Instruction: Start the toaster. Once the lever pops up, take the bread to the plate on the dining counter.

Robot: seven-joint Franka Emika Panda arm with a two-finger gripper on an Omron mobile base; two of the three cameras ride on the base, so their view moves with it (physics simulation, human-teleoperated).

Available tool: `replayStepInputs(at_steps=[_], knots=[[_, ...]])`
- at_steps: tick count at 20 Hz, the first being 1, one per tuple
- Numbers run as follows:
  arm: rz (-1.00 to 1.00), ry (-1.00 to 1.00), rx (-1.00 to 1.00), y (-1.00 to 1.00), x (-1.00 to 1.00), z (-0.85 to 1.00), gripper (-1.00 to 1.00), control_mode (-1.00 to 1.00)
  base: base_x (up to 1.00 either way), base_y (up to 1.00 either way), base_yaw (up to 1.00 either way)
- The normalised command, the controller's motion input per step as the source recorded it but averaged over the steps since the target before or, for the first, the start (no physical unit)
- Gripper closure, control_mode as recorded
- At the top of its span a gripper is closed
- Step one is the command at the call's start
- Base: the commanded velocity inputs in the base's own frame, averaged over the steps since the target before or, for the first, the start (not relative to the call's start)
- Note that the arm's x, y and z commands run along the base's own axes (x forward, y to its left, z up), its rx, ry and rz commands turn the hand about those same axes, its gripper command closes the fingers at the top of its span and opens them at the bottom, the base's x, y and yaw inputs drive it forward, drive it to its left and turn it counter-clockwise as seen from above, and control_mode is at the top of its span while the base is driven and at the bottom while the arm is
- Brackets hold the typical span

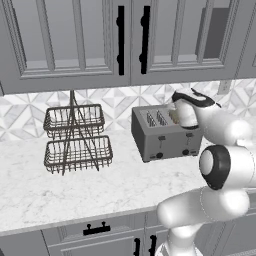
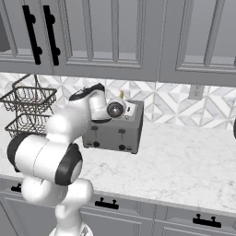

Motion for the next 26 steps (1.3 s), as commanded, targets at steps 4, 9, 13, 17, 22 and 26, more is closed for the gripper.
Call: replayStepInputs(at_steps=[4, 9, 13, 17, 22, 26], knots=[[0.0, -0.2, 0.0, 0.0, -0.41, 0.52, 1.0, -1.0, 0.0, 0.0, 0.0], [-0.02, -0.07, 0.0, 0.0, -0.66, 0.67, 1.0, -1.0, 0.0, 0.0, 0.0], [-0.04, 0.0, 0.0, 0.0, -0.75, 0.82, 1.0, -1.0, 0.0, 0.0, 0.0], [-0.06, 0.0, 0.0, 0.0, -0.7, 0.98, 1.0, -1.0, 0.0, 0.0, 0.0], [-0.06, 0.03, 0.0, 0.0, -0.64, 0.84, 1.0, -1.0, 0.0, 0.0, 0.0], [-0.09, 0.12, 0.0, 0.0, -0.79, 0.57, 1.0, -1.0, 0.0, 0.0, 0.0]])
